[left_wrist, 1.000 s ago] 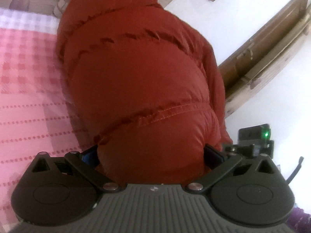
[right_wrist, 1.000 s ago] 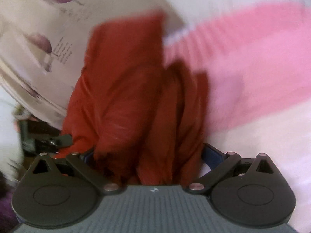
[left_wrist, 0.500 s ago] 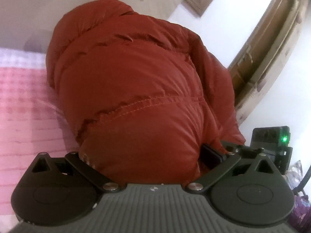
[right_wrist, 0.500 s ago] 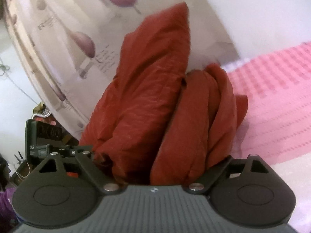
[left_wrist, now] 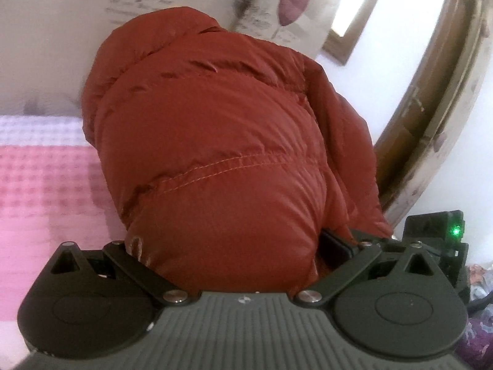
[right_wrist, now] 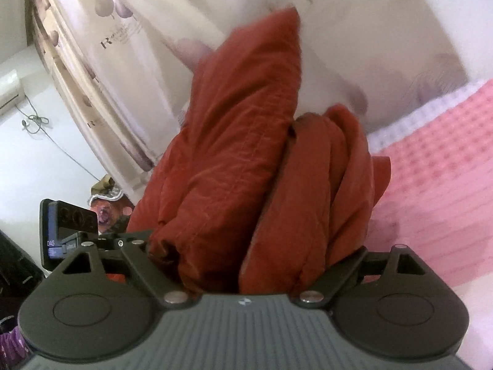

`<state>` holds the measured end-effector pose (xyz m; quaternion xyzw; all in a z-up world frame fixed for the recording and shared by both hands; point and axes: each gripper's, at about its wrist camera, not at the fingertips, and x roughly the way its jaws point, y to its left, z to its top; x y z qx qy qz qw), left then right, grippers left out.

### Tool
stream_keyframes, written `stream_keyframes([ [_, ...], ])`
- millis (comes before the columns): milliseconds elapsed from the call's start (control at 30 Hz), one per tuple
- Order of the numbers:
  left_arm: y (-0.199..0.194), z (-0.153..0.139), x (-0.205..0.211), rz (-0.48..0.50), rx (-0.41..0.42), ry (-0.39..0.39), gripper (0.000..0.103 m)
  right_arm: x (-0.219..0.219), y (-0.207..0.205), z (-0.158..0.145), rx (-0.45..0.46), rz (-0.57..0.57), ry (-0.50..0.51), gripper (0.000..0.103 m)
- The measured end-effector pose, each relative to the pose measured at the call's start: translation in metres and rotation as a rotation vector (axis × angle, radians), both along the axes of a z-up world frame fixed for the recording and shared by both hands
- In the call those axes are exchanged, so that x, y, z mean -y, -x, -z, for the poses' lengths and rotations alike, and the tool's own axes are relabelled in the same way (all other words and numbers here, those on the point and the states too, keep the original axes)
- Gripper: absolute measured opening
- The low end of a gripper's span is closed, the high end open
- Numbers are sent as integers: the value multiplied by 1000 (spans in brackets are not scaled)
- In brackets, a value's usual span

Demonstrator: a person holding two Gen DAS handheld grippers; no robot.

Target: Fold large clothes

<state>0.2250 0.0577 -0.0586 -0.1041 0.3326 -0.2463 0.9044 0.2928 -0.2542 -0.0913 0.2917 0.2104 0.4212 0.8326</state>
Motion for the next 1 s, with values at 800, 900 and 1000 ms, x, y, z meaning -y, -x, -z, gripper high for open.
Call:
stream_keyframes([
  [800, 42, 31, -31, -195, -9, -93, 103, -61, 26, 37, -135, 74, 195, 102],
  [900, 46, 28, -29, -220, -6, -102, 103, -61, 31, 32, -129, 97, 219, 102],
  [1000, 50, 25, -28, -250, -7, -113, 103, -63, 44, 23, -83, 143, 276, 102],
])
